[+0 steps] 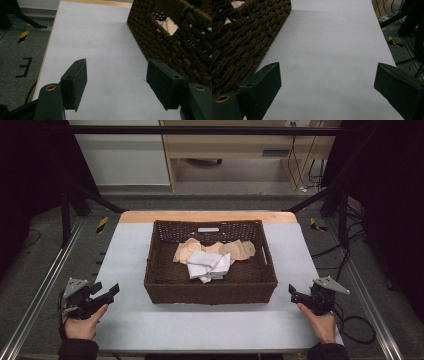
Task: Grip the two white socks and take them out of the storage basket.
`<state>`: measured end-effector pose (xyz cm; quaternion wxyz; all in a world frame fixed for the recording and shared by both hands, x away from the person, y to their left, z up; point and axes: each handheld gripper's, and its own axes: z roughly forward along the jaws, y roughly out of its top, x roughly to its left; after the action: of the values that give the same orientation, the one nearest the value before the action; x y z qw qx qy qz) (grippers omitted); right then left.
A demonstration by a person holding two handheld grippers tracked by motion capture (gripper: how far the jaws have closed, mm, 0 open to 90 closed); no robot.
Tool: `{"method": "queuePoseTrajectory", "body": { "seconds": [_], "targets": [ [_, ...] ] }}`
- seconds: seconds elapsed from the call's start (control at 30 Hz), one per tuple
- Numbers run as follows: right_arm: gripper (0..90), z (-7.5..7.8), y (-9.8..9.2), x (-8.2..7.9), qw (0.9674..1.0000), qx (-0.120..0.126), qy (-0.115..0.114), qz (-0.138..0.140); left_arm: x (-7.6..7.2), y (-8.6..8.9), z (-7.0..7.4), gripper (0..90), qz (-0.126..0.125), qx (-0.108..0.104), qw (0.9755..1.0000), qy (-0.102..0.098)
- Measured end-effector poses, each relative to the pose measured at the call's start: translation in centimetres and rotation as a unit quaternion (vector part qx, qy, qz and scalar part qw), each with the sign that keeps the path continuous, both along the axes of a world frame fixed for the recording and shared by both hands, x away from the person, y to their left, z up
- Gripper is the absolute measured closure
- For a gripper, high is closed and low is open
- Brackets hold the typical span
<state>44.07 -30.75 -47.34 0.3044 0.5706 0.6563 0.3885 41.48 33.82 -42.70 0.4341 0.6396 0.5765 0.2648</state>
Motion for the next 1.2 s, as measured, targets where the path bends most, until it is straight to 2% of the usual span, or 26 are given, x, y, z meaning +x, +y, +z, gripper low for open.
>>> {"method": "queuePoseTrajectory", "body": {
  "seconds": [0.4,0.67,1.0,1.2],
  "targets": [
    [6.5,0.1,0.0,0.0,0.9999,-0.010,-0.003,0.003,0.2,-1.3,2.9,35.1,-0.015,-0.001,0.9993,-0.035],
    [5.5,0.0,0.1,-0.1,0.9998,-0.016,0.001,0.009,0.7,-2.0,4.3,35.0,-0.024,-0.004,0.9987,-0.045],
    [6.3,-0.1,0.3,-0.1,0.9997,-0.020,0.005,0.017,1.5,-3.1,6.4,35.2,-0.036,-0.006,0.9970,-0.069],
    [6.3,-0.2,0.3,-0.1,0.9996,-0.018,0.008,0.022,2.2,-3.9,7.1,35.2,-0.046,-0.010,0.9961,-0.075]
  ]
}}
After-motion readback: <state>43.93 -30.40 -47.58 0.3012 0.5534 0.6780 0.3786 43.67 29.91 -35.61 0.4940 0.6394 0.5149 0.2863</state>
